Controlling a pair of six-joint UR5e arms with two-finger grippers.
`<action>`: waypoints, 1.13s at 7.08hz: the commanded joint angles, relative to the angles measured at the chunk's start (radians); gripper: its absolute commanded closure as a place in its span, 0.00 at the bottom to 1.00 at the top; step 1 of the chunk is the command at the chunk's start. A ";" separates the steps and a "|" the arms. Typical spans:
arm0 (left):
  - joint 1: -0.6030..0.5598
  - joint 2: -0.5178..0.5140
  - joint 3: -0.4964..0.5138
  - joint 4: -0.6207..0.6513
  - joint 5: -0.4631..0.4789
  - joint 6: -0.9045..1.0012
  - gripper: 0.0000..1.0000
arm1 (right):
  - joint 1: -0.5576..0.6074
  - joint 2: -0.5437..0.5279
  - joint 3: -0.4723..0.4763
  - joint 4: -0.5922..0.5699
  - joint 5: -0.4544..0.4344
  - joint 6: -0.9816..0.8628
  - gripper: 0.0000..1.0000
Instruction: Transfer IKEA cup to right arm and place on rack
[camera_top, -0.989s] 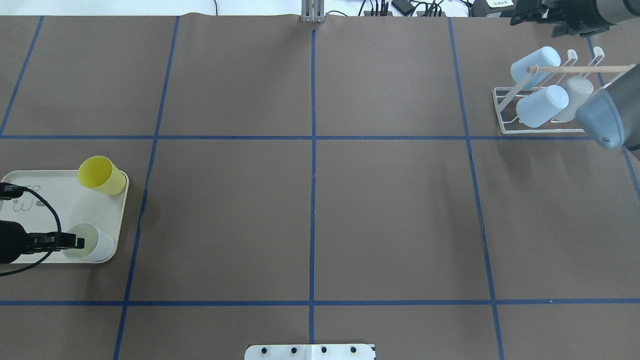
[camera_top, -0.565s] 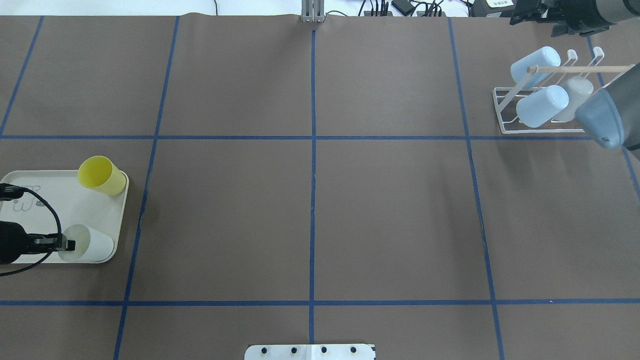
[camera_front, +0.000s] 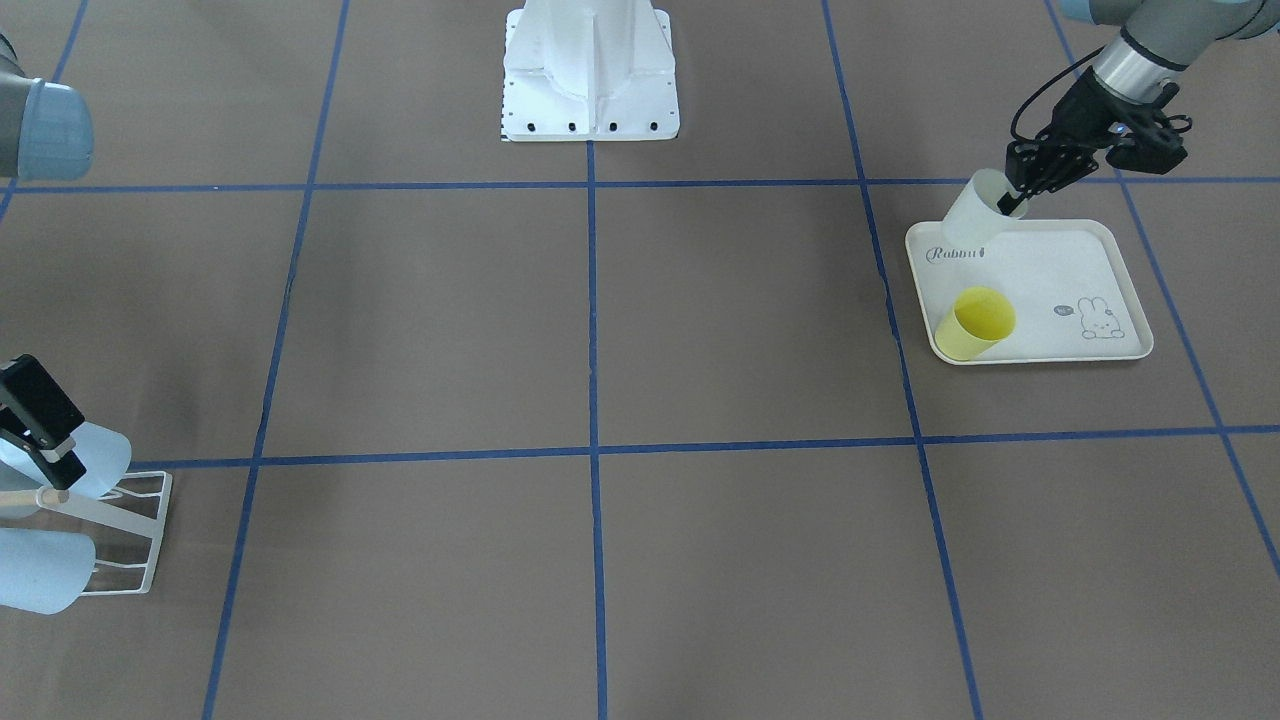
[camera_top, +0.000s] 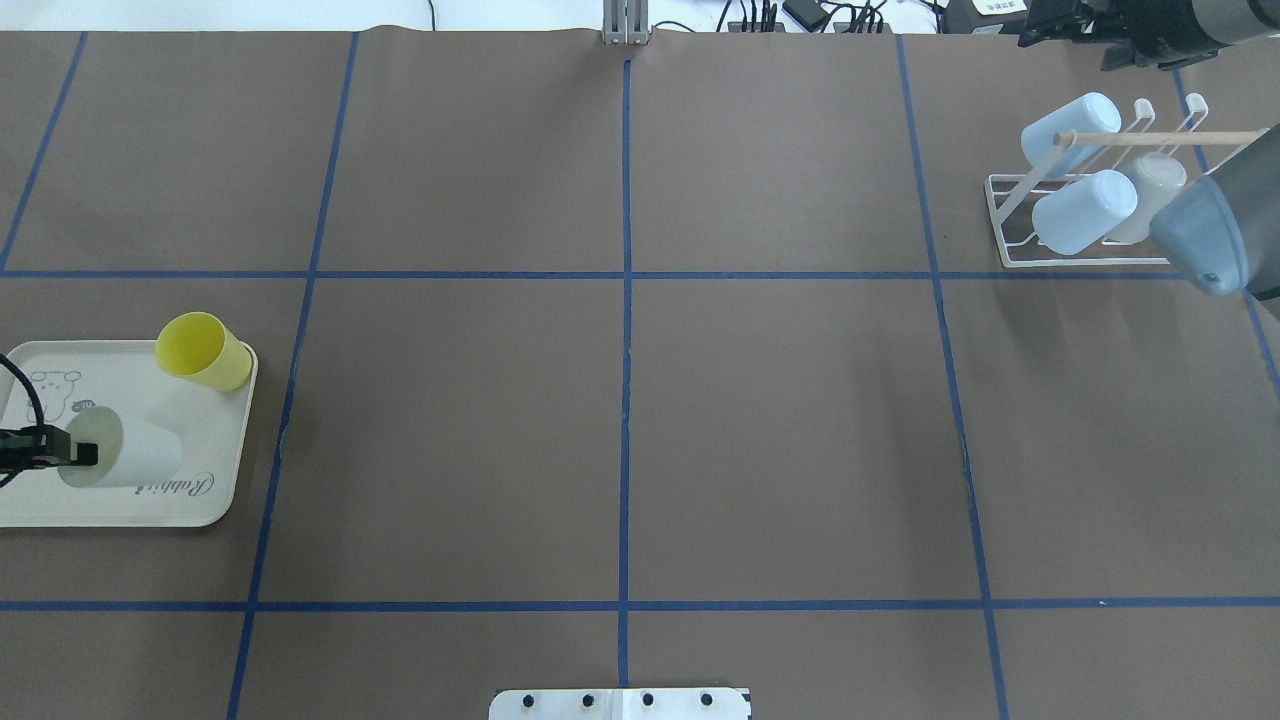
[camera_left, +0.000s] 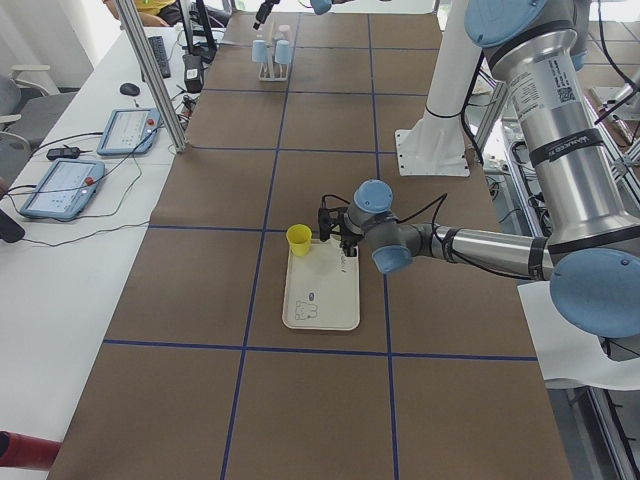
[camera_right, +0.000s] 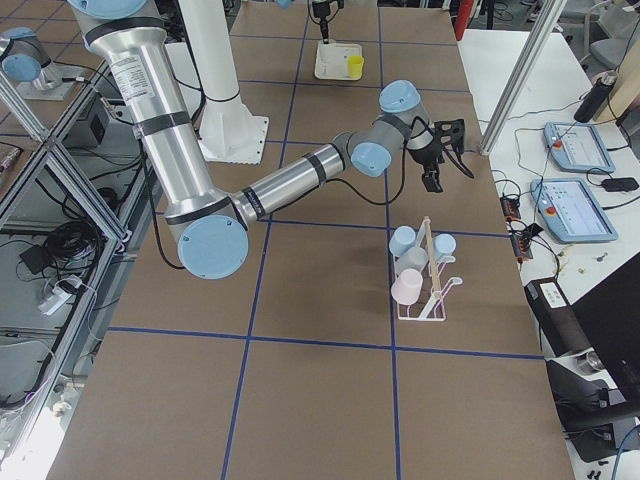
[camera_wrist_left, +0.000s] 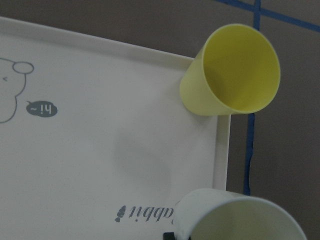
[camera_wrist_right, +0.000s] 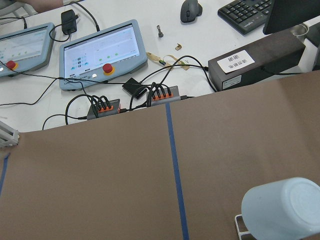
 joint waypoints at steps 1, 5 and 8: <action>-0.120 -0.043 -0.027 0.035 -0.092 0.055 1.00 | 0.000 -0.002 0.011 0.000 0.000 0.000 0.00; -0.125 -0.298 -0.049 0.098 -0.181 -0.148 1.00 | -0.058 -0.002 0.100 0.000 0.002 0.171 0.00; -0.121 -0.629 0.032 0.091 -0.164 -0.574 1.00 | -0.190 0.011 0.241 0.001 -0.006 0.461 0.00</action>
